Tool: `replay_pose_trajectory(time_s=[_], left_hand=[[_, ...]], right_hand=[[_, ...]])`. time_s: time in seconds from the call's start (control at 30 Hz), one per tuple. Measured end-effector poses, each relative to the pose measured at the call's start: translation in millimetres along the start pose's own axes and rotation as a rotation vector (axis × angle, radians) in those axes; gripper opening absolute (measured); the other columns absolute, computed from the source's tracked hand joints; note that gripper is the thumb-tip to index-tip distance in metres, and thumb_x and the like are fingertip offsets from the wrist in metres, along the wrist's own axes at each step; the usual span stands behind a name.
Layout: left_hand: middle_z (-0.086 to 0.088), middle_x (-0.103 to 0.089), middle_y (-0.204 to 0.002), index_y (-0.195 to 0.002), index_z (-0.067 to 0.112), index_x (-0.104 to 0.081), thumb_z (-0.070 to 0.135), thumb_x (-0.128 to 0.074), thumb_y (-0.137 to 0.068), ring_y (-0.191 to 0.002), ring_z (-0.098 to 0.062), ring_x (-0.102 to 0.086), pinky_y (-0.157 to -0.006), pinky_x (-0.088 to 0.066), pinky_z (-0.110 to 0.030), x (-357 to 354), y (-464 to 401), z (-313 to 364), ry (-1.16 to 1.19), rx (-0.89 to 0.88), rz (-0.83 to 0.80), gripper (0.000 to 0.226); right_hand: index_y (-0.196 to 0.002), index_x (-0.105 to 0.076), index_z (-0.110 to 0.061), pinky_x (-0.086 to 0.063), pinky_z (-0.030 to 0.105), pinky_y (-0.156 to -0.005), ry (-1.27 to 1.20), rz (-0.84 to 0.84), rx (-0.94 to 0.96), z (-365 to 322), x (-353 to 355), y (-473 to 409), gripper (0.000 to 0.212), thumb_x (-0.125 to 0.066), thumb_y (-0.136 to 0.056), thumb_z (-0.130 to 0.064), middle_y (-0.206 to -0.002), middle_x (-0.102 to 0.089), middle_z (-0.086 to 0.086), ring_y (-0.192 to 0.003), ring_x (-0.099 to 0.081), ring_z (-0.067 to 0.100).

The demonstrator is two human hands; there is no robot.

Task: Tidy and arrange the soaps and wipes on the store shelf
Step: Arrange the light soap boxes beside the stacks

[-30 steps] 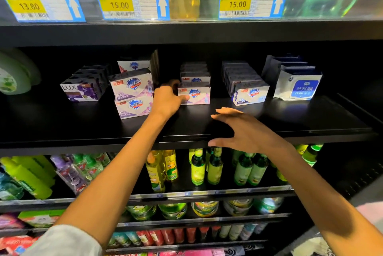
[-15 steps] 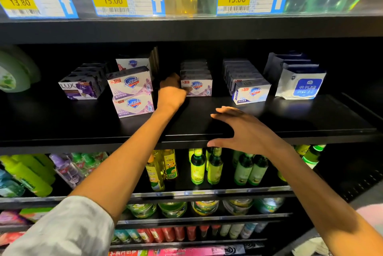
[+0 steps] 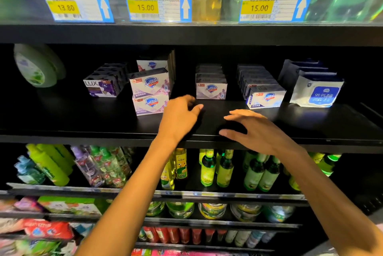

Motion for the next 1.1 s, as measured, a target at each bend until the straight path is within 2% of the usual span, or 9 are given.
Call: replay_pose_trajectory(time_s=[0.1,0.2,0.33,0.47,0.6,0.67,0.77,0.9,1.1], left_hand=[[0.006,-0.077,-0.098,-0.104,0.023,-0.077,0.038,-0.069,-0.096,-0.095,-0.014,-0.072,-0.091,-0.057,-0.041,20,27,-24,0.048,-0.011,0.140,0.019],[0.005,-0.072,-0.087,-0.091,0.019,-0.071,0.028,-0.072,-0.094,-0.083,-0.015,-0.069,-0.083,-0.057,-0.041,46,44,-47,0.115,0.048,0.331,0.009],[-0.002,-0.066,-0.098,-0.099,0.014,-0.060,0.019,-0.078,-0.091,-0.088,-0.015,-0.064,-0.078,-0.047,-0.029,74,44,-68,0.109,0.160,0.461,0.020],[-0.009,-0.058,-0.133,-0.135,0.009,-0.053,0.023,-0.084,-0.086,-0.118,-0.021,-0.059,-0.096,-0.046,-0.030,83,27,-84,0.153,0.259,0.373,0.059],[-0.010,-0.056,-0.149,-0.159,0.009,-0.032,0.014,-0.085,-0.085,-0.137,-0.023,-0.054,-0.115,-0.045,-0.044,86,10,-86,0.264,0.314,0.210,0.091],[-0.006,-0.062,-0.140,-0.157,0.006,-0.035,0.006,-0.085,-0.083,-0.129,-0.020,-0.061,-0.111,-0.049,-0.044,86,3,-89,0.356,0.307,0.168,0.089],[-0.005,-0.071,-0.127,-0.140,0.006,-0.055,-0.001,-0.083,-0.083,-0.110,-0.016,-0.070,-0.096,-0.059,-0.038,86,-4,-91,0.398,0.282,0.153,0.064],[-0.003,-0.071,-0.117,-0.129,0.010,-0.061,0.005,-0.083,-0.085,-0.098,-0.009,-0.070,-0.071,-0.056,-0.013,87,-4,-92,0.362,0.253,0.213,0.050],[-0.003,-0.073,-0.115,-0.127,0.012,-0.065,0.011,-0.088,-0.082,-0.101,-0.011,-0.072,-0.082,-0.061,-0.025,87,0,-95,0.359,0.228,0.227,0.050]], right_hand=[[-0.135,-0.064,-0.037,-0.040,0.027,-0.112,-0.172,0.162,0.032,-13,-3,-11,0.063,-0.047,-0.089,-0.077,-0.139,-0.060,-0.022,-0.131,-0.053,0.003],[-0.127,-0.071,-0.029,-0.048,0.018,-0.103,-0.484,0.239,0.032,-38,-7,-37,0.038,-0.072,-0.094,-0.048,-0.120,-0.070,-0.016,-0.112,-0.063,-0.002],[-0.136,-0.064,-0.017,-0.053,0.029,-0.104,-0.739,0.240,0.089,-77,-5,-85,0.048,-0.080,-0.091,-0.026,-0.125,-0.069,0.004,-0.113,-0.068,0.013],[-0.143,-0.056,-0.017,-0.053,0.010,-0.085,-0.802,0.236,0.084,-107,-3,-129,0.061,-0.082,-0.089,-0.024,-0.117,-0.065,-0.007,-0.106,-0.067,0.009],[-0.142,-0.057,-0.010,-0.058,0.034,-0.099,-0.826,0.226,0.075,-120,-5,-157,0.068,-0.087,-0.082,-0.014,-0.131,-0.069,0.009,-0.118,-0.068,0.023],[-0.143,-0.058,-0.009,-0.059,0.028,-0.092,-0.795,0.219,0.080,-124,-5,-160,0.066,-0.086,-0.083,-0.011,-0.133,-0.069,0.012,-0.118,-0.068,0.023],[-0.142,-0.058,-0.009,-0.058,0.013,-0.075,-0.779,0.232,0.080,-127,-6,-160,0.064,-0.085,-0.084,-0.011,-0.132,-0.069,0.010,-0.111,-0.068,0.017],[-0.127,-0.064,-0.010,-0.063,0.034,-0.086,-0.834,0.296,0.065,-118,-8,-151,0.054,-0.089,-0.079,-0.013,-0.119,-0.073,0.009,-0.107,-0.072,0.023],[-0.117,-0.064,-0.011,-0.061,0.021,-0.075,-0.943,0.431,-0.011,-79,-3,-119,0.047,-0.089,-0.078,-0.007,-0.097,-0.072,-0.003,-0.090,-0.074,0.009]])
Point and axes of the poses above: each hand's wrist, its own y-axis away from the middle knuckle, its own x-axis out of the back of the hand, z = x × y, the point moved 1 cm from there along -y, towards the middle knuckle
